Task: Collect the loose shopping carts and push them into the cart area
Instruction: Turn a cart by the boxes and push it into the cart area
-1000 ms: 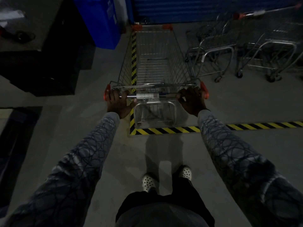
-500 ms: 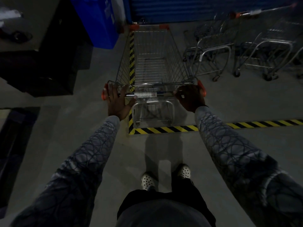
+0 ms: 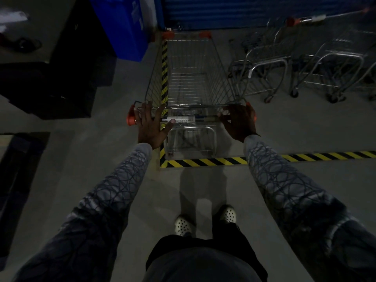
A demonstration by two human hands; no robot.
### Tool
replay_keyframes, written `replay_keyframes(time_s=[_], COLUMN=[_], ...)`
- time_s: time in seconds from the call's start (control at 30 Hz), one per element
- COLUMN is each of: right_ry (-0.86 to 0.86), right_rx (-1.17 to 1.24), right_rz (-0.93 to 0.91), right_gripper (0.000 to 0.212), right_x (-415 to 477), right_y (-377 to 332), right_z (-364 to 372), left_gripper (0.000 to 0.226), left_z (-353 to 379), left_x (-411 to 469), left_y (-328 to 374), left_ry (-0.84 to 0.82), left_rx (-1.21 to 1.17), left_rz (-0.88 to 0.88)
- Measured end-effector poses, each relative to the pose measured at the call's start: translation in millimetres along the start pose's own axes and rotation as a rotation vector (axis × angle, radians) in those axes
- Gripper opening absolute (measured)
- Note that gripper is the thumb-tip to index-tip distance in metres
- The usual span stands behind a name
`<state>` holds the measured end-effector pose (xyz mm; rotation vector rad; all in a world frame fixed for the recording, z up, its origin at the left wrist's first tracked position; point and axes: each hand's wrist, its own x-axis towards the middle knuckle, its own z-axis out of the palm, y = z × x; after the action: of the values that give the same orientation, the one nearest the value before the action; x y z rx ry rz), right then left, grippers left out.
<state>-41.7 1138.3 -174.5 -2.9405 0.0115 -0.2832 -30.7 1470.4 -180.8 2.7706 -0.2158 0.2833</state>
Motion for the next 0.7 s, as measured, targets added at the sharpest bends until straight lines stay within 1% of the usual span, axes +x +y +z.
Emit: replay_keyframes(time_s=[0.13,0.23,0.3,0.37,0.47,0.53,0.57,0.7], right_ry=[0.037,0.018,0.012,0.027,0.041,0.098,0.119,0.095], right_rx=[0.045,0.064,0.075,0.079,0.112,0.121,0.121,0.088], right_rz=[0.009,0.040,0.075,0.095,0.128,0.149,0.160,0.183], right_gripper=[0.064,0.066,0.060,0.057,0.058,0.066,0.067,0.053], right_x=[-4.1,-1.7,2.6,5.0,8.3,11.7,13.7,28.1], right_y=[6.7,15.7,23.7,31.2,55.2,76.0,87.2,140.6], right_z=[-5.0,-15.9,-24.6,-33.9,-46.2,-54.5,-60.7,-83.8], left_gripper=[0.068,0.071,0.075,0.079,0.078,0.077,0.076,0.075], left_z=[-3.6,-5.7,-7.7,-9.0,-5.3,-1.0,1.6,12.2], left_x=[8.0,19.6,28.6,38.2,55.7,69.4,76.0,95.6], left_y=[11.0,25.5,37.2,49.3,77.7,102.1,115.0,169.6], left_ry=[-0.021,-0.020,-0.017,-0.063,-0.088,-0.081,-0.076,-0.088], left_rx=[-0.034,-0.057,-0.030,-0.017,-0.003,0.027,0.045,0.069], left_rz=[0.040,0.073,0.098,0.099,0.104,0.119,0.129,0.129])
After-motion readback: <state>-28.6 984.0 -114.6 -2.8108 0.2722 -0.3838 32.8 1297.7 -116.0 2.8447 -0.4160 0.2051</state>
